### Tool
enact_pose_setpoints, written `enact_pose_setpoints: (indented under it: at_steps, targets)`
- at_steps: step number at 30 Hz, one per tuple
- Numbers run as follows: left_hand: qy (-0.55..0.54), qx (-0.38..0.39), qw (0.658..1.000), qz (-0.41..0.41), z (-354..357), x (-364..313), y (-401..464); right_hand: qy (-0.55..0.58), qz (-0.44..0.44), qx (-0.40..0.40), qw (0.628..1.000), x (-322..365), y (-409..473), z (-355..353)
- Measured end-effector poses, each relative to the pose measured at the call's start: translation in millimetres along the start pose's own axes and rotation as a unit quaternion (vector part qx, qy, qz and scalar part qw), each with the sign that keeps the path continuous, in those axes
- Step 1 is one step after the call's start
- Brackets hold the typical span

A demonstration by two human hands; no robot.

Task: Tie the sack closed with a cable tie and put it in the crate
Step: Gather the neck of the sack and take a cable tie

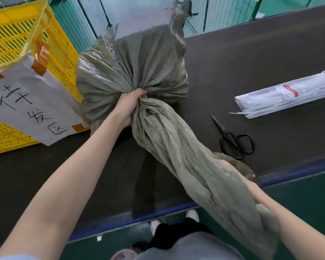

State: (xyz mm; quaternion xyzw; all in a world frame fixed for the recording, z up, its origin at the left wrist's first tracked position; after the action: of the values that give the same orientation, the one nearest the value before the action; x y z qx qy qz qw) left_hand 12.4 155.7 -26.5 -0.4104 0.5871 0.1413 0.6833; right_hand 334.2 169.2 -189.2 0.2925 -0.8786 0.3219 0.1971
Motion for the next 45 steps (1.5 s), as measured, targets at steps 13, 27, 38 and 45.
enact_pose_setpoints:
  at_steps: [13, 27, 38, 45]
  targets:
    - [0.116, -0.027, 0.99, 0.073, -13, 75, -22, -0.201, -0.019, -0.252, 0.947, 63, -48, 0]
    - [0.061, -0.054, 0.992, 0.1, -3, 77, -18, 0.035, 0.028, -0.09, 0.995, 72, 3, -104]
    - [0.05, -0.056, 0.993, 0.091, -5, 82, -10, -0.204, 0.08, -0.262, 0.94, 31, 92, -167]
    - [0.035, -0.065, 0.993, 0.087, -2, 82, -9, -0.34, 0.067, -0.231, 0.909, -18, 118, -165]
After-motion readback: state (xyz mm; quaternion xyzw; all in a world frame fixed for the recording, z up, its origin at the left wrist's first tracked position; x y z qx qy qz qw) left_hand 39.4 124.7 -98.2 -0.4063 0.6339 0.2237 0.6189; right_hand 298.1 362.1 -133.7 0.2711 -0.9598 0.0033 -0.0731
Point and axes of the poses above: each hand's wrist, its own y-axis towards the middle knuckle, its own z-axis out of the palm, x = y × z, the point moved 2 cm from there along y, towards the middle knuckle, and after that the axes turned 9 degrees about -x, right-handed, at the moved point
